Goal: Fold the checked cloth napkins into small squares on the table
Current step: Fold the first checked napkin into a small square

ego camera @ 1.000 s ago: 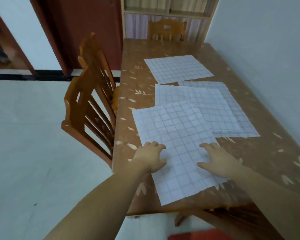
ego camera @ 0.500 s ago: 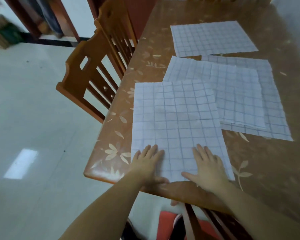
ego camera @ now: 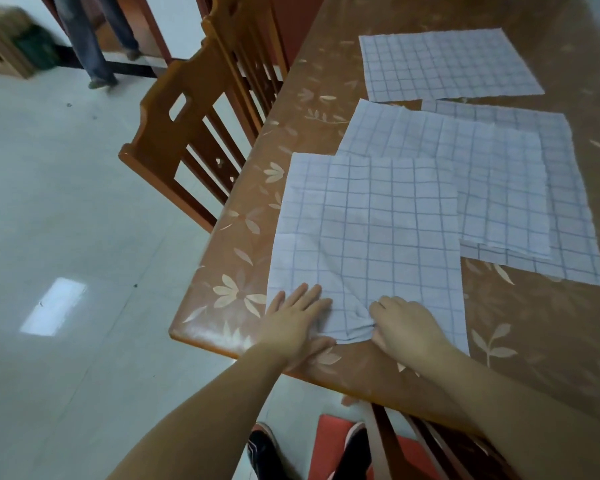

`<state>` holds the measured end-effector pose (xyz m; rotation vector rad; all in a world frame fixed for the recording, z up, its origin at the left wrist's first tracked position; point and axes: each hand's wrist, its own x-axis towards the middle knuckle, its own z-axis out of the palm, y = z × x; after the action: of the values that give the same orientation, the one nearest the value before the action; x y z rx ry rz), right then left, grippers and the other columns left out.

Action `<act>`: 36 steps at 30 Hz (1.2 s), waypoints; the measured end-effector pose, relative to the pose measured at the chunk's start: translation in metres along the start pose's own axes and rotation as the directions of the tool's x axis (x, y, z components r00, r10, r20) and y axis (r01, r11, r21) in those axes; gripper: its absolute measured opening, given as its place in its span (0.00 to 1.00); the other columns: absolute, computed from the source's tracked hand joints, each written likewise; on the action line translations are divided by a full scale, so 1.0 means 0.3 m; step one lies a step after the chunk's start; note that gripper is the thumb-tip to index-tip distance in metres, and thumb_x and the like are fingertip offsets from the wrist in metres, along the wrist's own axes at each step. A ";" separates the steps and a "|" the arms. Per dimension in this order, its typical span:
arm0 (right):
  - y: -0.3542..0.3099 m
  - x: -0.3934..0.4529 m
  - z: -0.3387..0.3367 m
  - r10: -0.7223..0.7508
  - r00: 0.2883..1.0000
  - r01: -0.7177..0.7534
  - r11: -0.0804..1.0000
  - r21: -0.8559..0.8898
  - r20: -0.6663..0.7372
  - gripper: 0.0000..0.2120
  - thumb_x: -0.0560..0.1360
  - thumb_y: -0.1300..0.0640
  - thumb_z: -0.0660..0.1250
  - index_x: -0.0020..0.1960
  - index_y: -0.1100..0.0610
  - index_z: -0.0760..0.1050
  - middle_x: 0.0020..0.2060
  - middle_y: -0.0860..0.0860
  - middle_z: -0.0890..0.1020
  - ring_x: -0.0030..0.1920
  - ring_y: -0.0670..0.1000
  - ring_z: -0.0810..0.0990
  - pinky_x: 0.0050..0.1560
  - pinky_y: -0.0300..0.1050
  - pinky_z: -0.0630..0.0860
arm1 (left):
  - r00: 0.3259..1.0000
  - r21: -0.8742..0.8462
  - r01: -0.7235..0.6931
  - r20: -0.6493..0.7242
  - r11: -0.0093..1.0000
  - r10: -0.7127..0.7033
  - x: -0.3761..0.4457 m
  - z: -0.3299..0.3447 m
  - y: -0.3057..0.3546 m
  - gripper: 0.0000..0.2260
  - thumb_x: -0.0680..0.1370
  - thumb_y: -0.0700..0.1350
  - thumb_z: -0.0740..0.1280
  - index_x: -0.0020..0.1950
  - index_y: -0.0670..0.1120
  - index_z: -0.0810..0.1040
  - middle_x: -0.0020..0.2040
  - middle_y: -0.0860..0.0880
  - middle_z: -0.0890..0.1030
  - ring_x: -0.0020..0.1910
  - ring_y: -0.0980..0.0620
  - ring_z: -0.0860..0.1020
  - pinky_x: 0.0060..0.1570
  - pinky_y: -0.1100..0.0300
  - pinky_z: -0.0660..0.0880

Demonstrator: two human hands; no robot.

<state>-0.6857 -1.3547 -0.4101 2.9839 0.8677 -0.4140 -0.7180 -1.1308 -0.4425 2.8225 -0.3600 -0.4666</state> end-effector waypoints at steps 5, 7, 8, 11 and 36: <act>-0.002 -0.005 -0.022 0.300 0.954 -0.288 0.891 0.351 0.022 0.08 0.71 0.50 0.61 0.35 0.49 0.65 0.36 0.45 0.71 0.37 0.49 0.73 0.35 0.45 0.66 | 0.998 -0.023 -0.056 0.029 0.998 0.056 -0.033 -0.064 -0.011 0.38 0.70 0.71 0.61 0.76 0.61 0.53 0.78 0.57 0.57 0.77 0.54 0.52 0.75 0.51 0.47; -0.003 0.007 -0.060 0.386 0.920 -0.368 0.791 0.488 0.068 0.09 0.71 0.48 0.64 0.35 0.50 0.67 0.36 0.46 0.73 0.36 0.48 0.73 0.33 0.46 0.68 | 0.998 -0.088 -0.054 0.011 0.995 0.055 -0.035 -0.124 -0.024 0.37 0.70 0.71 0.62 0.75 0.61 0.54 0.76 0.57 0.61 0.75 0.54 0.59 0.72 0.53 0.56; -0.003 0.017 -0.084 0.408 0.908 -0.391 0.741 0.546 0.097 0.10 0.71 0.47 0.65 0.36 0.51 0.69 0.36 0.47 0.74 0.36 0.48 0.73 0.35 0.47 0.70 | 0.998 -0.118 -0.059 0.004 0.991 0.060 -0.029 -0.161 -0.033 0.35 0.71 0.69 0.63 0.75 0.61 0.55 0.75 0.57 0.63 0.73 0.54 0.62 0.70 0.54 0.60; -0.024 0.052 -0.163 0.457 0.883 -0.407 0.631 0.661 0.107 0.13 0.72 0.47 0.66 0.35 0.54 0.69 0.35 0.49 0.75 0.35 0.49 0.73 0.36 0.47 0.70 | 0.988 -0.049 -0.149 -0.041 0.988 0.147 0.016 -0.279 -0.073 0.30 0.74 0.59 0.66 0.73 0.60 0.60 0.72 0.55 0.69 0.69 0.52 0.68 0.65 0.54 0.67; -0.190 0.030 -0.467 0.538 0.731 -0.681 0.531 0.505 0.420 0.13 0.71 0.49 0.70 0.42 0.59 0.79 0.42 0.58 0.81 0.40 0.60 0.80 0.43 0.45 0.73 | 0.831 -0.289 -0.242 0.430 0.926 0.352 0.375 -0.863 -0.529 0.16 0.75 0.53 0.70 0.41 0.40 0.82 0.34 0.49 0.76 0.35 0.52 0.73 0.40 0.57 0.70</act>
<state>-0.6734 -1.2905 -0.2734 3.3983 -0.5156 -1.1491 -0.4941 -0.9597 -0.2829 2.3427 -0.7802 -1.0583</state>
